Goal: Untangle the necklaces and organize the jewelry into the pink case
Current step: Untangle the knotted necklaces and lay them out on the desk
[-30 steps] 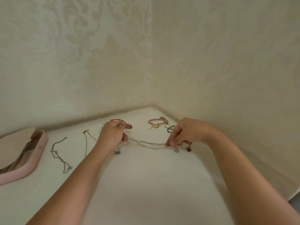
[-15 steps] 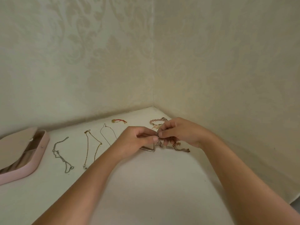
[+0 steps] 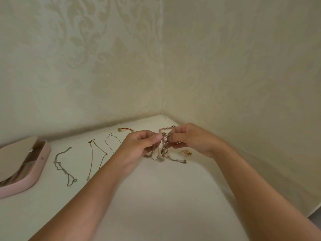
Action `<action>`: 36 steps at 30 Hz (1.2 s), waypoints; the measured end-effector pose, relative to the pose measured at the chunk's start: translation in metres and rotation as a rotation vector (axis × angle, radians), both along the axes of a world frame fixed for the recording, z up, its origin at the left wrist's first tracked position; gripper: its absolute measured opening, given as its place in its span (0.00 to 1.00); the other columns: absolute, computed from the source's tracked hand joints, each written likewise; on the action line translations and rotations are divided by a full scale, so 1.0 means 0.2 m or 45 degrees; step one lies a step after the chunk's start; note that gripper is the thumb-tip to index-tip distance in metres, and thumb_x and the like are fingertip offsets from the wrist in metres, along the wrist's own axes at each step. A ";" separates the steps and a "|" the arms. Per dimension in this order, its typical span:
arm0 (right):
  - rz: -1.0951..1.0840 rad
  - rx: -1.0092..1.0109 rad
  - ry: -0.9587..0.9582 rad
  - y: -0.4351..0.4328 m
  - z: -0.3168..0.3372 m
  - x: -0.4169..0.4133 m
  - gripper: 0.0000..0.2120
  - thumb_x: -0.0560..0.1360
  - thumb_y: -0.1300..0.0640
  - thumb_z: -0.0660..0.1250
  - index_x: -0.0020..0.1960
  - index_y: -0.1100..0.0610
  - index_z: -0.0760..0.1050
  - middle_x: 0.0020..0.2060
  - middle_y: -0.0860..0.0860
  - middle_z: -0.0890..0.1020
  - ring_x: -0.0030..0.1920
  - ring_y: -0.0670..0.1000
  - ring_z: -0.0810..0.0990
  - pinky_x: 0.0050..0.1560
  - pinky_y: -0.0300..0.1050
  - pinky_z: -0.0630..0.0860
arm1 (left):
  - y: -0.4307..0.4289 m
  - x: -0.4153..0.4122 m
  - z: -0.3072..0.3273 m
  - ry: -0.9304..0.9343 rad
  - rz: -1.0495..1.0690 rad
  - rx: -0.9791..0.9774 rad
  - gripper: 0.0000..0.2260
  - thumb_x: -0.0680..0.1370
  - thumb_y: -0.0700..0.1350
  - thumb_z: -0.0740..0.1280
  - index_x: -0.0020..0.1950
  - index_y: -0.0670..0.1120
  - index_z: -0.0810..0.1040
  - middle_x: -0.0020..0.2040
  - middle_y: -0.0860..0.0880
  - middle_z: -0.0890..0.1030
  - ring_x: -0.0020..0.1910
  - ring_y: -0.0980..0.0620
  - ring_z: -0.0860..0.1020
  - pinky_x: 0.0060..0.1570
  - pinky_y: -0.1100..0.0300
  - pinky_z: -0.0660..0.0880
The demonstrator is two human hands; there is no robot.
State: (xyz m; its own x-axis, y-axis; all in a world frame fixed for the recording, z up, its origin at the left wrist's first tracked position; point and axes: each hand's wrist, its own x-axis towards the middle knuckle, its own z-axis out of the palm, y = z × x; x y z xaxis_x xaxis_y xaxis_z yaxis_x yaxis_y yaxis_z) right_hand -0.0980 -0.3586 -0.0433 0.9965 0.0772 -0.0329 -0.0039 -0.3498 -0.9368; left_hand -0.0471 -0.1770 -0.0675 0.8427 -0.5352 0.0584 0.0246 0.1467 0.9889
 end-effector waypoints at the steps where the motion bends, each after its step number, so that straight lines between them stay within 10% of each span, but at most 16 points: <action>1: -0.003 -0.009 0.006 0.00 0.00 0.00 0.05 0.77 0.61 0.65 0.46 0.61 0.78 0.44 0.54 0.82 0.47 0.47 0.81 0.57 0.43 0.76 | 0.00 0.00 0.00 0.036 -0.025 -0.044 0.09 0.63 0.46 0.73 0.37 0.42 0.80 0.37 0.47 0.80 0.38 0.52 0.77 0.44 0.63 0.75; 7: -0.191 -0.025 -0.106 0.03 -0.02 0.02 0.05 0.77 0.62 0.64 0.44 0.60 0.76 0.38 0.52 0.81 0.42 0.48 0.79 0.59 0.49 0.76 | 0.00 0.01 0.01 0.128 -0.130 -0.165 0.05 0.69 0.41 0.69 0.34 0.44 0.75 0.39 0.46 0.83 0.41 0.51 0.82 0.53 0.55 0.75; 13: -0.078 0.679 -0.062 0.04 0.00 0.02 0.07 0.77 0.67 0.61 0.42 0.60 0.74 0.37 0.53 0.81 0.38 0.49 0.80 0.46 0.40 0.78 | 0.01 0.02 0.01 0.039 -0.076 -0.168 0.08 0.68 0.40 0.69 0.33 0.44 0.70 0.43 0.43 0.81 0.47 0.50 0.81 0.53 0.56 0.76; 22: 0.015 0.704 0.053 0.07 -0.02 0.03 0.02 0.76 0.64 0.65 0.46 0.61 0.76 0.31 0.52 0.76 0.33 0.48 0.75 0.41 0.39 0.76 | -0.01 0.00 0.01 0.096 -0.112 -0.222 0.08 0.69 0.40 0.68 0.35 0.42 0.70 0.37 0.45 0.82 0.39 0.49 0.82 0.44 0.60 0.80; 27: -0.011 0.561 -0.010 0.05 -0.03 0.03 0.02 0.74 0.63 0.68 0.44 0.58 0.78 0.42 0.53 0.81 0.47 0.51 0.79 0.59 0.46 0.75 | 0.00 0.01 0.02 0.107 -0.109 -0.276 0.06 0.70 0.40 0.67 0.33 0.43 0.72 0.35 0.47 0.81 0.35 0.52 0.80 0.40 0.60 0.80; 36: -0.107 0.653 -0.002 0.05 -0.03 0.04 0.03 0.75 0.62 0.68 0.47 0.60 0.80 0.38 0.52 0.81 0.39 0.47 0.80 0.44 0.37 0.79 | 0.01 0.02 0.02 0.058 -0.070 -0.272 0.06 0.71 0.42 0.67 0.37 0.44 0.71 0.40 0.48 0.83 0.40 0.53 0.81 0.42 0.62 0.79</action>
State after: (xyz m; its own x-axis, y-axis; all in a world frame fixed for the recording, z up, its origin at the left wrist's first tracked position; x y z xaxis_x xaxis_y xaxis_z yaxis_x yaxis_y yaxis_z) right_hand -0.0893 -0.3490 -0.0499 0.9999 0.0027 -0.0107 -0.0110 0.1557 -0.9877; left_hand -0.0424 -0.1756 -0.0636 0.8169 -0.5601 0.1381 0.0821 0.3498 0.9332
